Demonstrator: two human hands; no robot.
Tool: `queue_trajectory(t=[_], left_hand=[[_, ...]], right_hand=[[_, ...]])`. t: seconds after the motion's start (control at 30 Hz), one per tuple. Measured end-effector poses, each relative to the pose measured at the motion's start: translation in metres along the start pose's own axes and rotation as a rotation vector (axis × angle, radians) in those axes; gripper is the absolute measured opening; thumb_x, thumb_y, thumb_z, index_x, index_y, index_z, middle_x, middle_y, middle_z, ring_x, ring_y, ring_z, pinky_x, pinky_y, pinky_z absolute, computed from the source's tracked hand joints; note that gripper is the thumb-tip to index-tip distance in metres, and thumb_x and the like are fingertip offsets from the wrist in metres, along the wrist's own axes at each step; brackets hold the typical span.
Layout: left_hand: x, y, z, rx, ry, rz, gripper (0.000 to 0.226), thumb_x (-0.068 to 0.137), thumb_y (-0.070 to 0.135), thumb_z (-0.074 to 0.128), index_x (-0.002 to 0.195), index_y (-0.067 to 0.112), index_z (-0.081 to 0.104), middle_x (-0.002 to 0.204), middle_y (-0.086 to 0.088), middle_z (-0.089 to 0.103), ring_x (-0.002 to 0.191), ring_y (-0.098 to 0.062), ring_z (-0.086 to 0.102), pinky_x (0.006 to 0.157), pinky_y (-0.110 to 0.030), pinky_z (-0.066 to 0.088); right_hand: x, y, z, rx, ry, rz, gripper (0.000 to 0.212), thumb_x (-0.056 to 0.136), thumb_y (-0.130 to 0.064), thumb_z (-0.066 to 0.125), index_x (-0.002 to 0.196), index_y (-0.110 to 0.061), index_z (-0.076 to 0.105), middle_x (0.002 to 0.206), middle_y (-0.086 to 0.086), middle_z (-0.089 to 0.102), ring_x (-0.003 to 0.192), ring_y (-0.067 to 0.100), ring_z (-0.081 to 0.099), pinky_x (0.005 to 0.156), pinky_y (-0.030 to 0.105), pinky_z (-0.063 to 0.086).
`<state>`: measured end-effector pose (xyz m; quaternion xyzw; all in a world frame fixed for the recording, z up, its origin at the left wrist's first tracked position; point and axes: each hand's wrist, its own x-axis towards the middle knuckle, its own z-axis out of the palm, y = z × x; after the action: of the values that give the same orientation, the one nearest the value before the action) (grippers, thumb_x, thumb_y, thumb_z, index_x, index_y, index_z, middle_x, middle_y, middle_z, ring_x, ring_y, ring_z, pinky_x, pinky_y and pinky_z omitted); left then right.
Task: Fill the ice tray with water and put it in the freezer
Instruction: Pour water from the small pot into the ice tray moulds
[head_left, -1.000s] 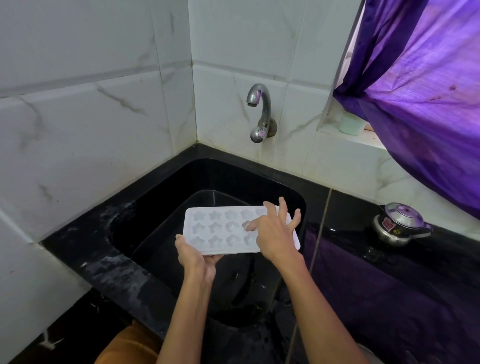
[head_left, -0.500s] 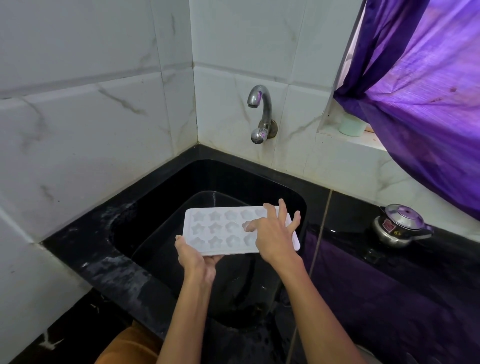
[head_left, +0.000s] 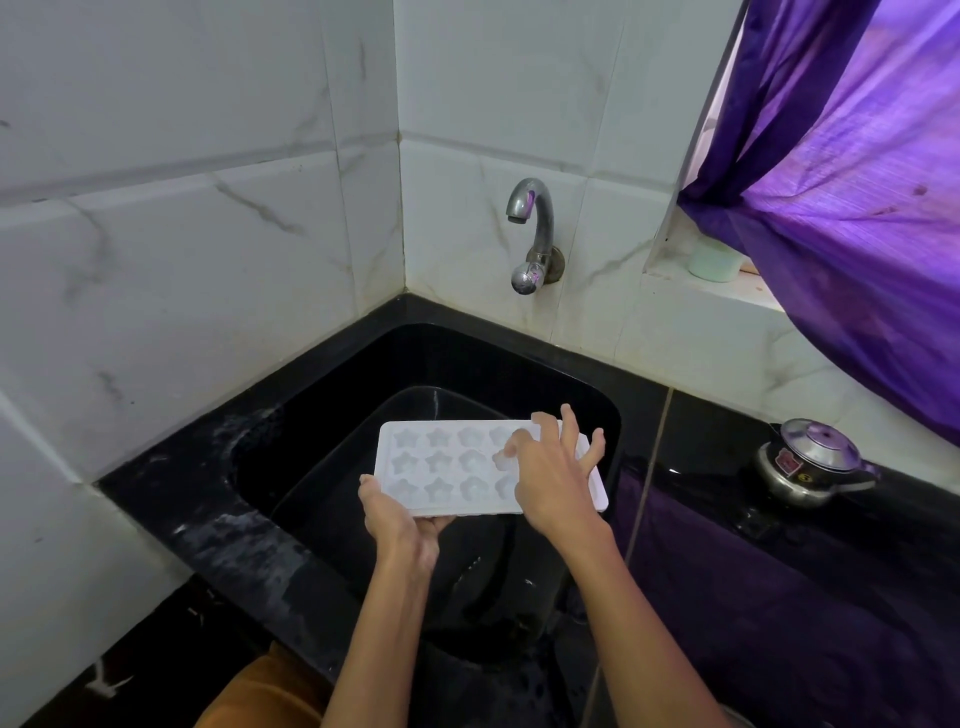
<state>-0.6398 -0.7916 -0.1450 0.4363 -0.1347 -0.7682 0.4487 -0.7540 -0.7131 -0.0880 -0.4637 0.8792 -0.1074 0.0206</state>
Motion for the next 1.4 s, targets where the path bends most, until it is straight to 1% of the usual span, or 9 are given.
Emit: queue_trajectory(t=[0.1,0.23,0.43,0.6,0.67,0.9,1.03,1.23,1.4], left_hand=[[0.001,0.000,-0.001,0.005,0.000,0.002,0.051,0.097,0.051,0.027,0.101,0.016,0.064,0.081,-0.008,0.075,0.085,-0.034,0.070,0.063,-0.056,0.057],[0.000,0.000,0.000,0.013,0.005,-0.001,0.051,0.097,0.052,0.027,0.100,0.016,0.064,0.079,-0.008,0.075,0.085,-0.035,0.069,0.065,-0.057,0.057],[-0.001,0.000,0.001,0.013,0.008,-0.008,0.048,0.097,0.051,0.028,0.097,0.018,0.063,0.076,-0.006,0.075,0.084,-0.033,0.069,0.059,-0.050,0.058],[-0.002,-0.002,0.003,0.020,0.008,-0.014,0.047,0.097,0.051,0.029,0.097,0.018,0.063,0.082,-0.009,0.075,0.085,-0.034,0.069,0.061,-0.051,0.058],[-0.002,-0.003,0.003,0.020,0.010,-0.011,0.046,0.097,0.052,0.030,0.095,0.019,0.063,0.080,-0.007,0.075,0.084,-0.033,0.069,0.058,-0.048,0.057],[0.000,-0.001,0.001,0.020,0.014,-0.004,0.047,0.097,0.051,0.029,0.096,0.018,0.063,0.080,-0.008,0.075,0.084,-0.033,0.069,0.062,-0.051,0.058],[-0.001,-0.001,0.002,0.022,0.004,0.001,0.048,0.097,0.050,0.028,0.098,0.018,0.064,0.077,-0.007,0.075,0.082,-0.032,0.070,0.057,-0.048,0.058],[0.001,-0.001,0.001,0.025,0.007,-0.001,0.049,0.097,0.049,0.028,0.099,0.016,0.064,0.077,-0.007,0.075,0.081,-0.033,0.070,0.056,-0.048,0.058],[0.000,-0.001,0.003,0.027,0.001,-0.011,0.050,0.097,0.050,0.028,0.099,0.015,0.064,0.077,-0.008,0.075,0.082,-0.034,0.070,0.058,-0.051,0.058]], right_hand=[[0.000,-0.002,0.000,0.021,0.024,-0.032,0.054,0.077,0.014,0.051,0.118,-0.022,0.050,0.150,0.006,0.025,0.149,0.033,-0.008,0.114,0.062,-0.010],[0.000,-0.004,0.000,0.059,0.008,-0.084,0.051,0.079,0.010,0.052,0.116,-0.024,0.052,0.152,0.005,0.021,0.148,0.032,-0.010,0.113,0.060,-0.013],[0.001,-0.009,0.004,0.055,-0.012,-0.112,0.061,0.078,0.014,0.051,0.119,-0.031,0.056,0.158,0.007,0.013,0.148,0.032,-0.015,0.112,0.059,-0.016],[0.002,-0.015,0.004,0.039,-0.049,-0.129,0.073,0.075,0.017,0.049,0.123,-0.037,0.060,0.162,0.009,0.006,0.147,0.033,-0.018,0.112,0.061,-0.017],[0.003,-0.017,0.005,0.011,-0.064,-0.137,0.073,0.077,0.016,0.051,0.125,-0.038,0.060,0.162,0.010,0.004,0.147,0.035,-0.018,0.110,0.062,-0.017],[0.003,-0.016,0.010,-0.010,-0.063,-0.153,0.070,0.078,0.015,0.054,0.124,-0.038,0.060,0.159,0.010,0.013,0.147,0.037,-0.017,0.110,0.062,-0.018],[0.004,-0.021,0.010,-0.025,-0.068,-0.147,0.071,0.076,0.018,0.052,0.123,-0.035,0.060,0.161,0.012,0.007,0.147,0.037,-0.019,0.109,0.061,-0.020],[0.004,-0.019,0.009,-0.020,-0.067,-0.143,0.072,0.075,0.018,0.051,0.120,-0.037,0.062,0.159,0.010,0.012,0.147,0.036,-0.017,0.109,0.061,-0.019],[0.005,-0.021,0.010,-0.039,-0.068,-0.143,0.073,0.076,0.017,0.053,0.126,-0.035,0.059,0.161,0.011,0.007,0.147,0.036,-0.019,0.109,0.060,-0.021]])
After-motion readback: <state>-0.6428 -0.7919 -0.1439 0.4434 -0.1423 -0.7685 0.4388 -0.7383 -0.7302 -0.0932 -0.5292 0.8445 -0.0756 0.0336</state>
